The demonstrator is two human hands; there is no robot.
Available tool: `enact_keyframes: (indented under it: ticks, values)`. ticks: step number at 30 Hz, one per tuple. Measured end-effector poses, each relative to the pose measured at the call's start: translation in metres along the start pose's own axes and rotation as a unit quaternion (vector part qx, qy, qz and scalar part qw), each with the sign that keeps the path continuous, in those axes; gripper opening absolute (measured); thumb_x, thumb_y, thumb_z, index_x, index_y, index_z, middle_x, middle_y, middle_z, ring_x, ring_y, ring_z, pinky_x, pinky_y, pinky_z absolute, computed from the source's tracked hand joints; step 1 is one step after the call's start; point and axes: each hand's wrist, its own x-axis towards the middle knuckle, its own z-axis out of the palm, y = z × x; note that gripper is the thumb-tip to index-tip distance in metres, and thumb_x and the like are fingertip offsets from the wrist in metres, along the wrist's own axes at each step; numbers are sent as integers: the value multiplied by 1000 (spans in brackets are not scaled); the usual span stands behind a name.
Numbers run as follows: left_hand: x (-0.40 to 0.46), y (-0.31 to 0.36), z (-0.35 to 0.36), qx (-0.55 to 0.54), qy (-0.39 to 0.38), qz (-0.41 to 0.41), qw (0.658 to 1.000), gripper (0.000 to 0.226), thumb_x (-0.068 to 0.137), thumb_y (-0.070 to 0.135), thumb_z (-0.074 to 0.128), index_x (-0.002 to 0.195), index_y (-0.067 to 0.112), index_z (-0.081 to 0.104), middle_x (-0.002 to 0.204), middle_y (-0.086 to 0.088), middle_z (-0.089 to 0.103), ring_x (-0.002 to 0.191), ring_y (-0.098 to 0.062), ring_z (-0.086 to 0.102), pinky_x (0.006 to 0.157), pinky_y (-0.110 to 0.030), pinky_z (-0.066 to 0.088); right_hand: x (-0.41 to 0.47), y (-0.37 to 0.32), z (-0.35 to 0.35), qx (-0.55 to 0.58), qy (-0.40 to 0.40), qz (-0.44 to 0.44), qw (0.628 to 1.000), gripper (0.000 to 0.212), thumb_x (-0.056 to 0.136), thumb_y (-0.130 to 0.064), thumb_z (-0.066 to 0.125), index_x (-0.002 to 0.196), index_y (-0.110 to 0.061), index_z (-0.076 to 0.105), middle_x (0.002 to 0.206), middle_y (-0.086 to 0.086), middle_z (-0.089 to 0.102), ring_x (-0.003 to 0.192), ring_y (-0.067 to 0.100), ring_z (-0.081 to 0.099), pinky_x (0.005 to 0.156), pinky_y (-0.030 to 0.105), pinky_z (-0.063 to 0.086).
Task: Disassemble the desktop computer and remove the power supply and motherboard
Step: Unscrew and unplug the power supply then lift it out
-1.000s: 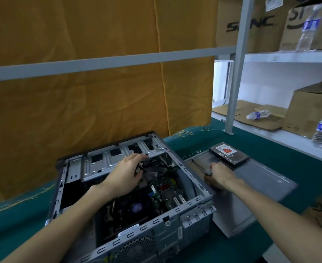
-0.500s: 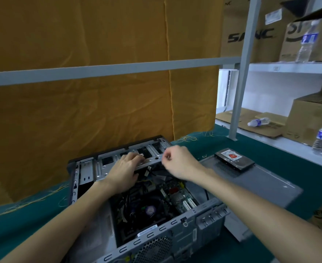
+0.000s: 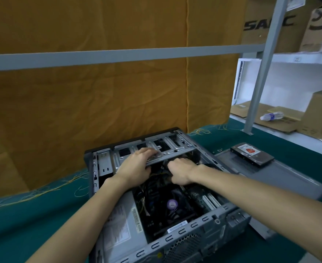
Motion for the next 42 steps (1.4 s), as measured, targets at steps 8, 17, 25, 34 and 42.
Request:
enact_keyframes:
  ticks: [8, 17, 25, 34, 42]
  values:
    - [-3, 1, -2, -24, 4, -6, 1000, 62, 86, 5, 56, 146, 23, 52, 150, 3, 49, 136, -20, 47, 108, -30, 39, 17, -13, 8, 65, -36, -84, 994, 42, 100, -32, 61, 139, -16, 54, 132, 18, 64, 114, 36, 63, 94, 43, 53]
    - [-1, -1, -3, -48, -3, -5, 999, 58, 86, 4, 58, 141, 22, 55, 146, 2, 51, 132, -19, 50, 106, -28, 40, -1, -12, 11, -8, 57, -58, 997, 19, 95, -19, 53, 106, -11, 66, 104, 22, 69, 93, 43, 67, 65, 35, 42]
    - [-9, 3, -9, -49, -6, 0, 999, 52, 82, 3, 65, 128, 27, 59, 133, 2, 50, 123, -22, 48, 102, -34, 41, -11, -11, 6, 61, 116, -83, 988, 17, 96, -30, 58, 103, -25, 73, 100, 10, 71, 94, 37, 65, 70, 38, 49]
    - [-15, 32, -18, 23, 80, 180, 980, 14, 89, 34, 64, 85, 26, 54, 81, 9, 54, 72, -12, 46, 66, -33, 37, -19, 6, 0, 289, 43, -88, 952, 26, 88, -8, 56, 65, -21, 53, 70, 1, 56, 63, 10, 49, 59, 37, 35]
    - [3, 25, -24, -87, 103, 79, 988, 16, 96, 41, 61, 85, 31, 67, 76, 12, 61, 70, -9, 56, 61, -36, 46, -59, 27, -18, 565, -218, -71, 792, 66, 103, -65, 33, 82, -13, 67, 105, 20, 74, 117, 31, 65, 104, 42, 40]
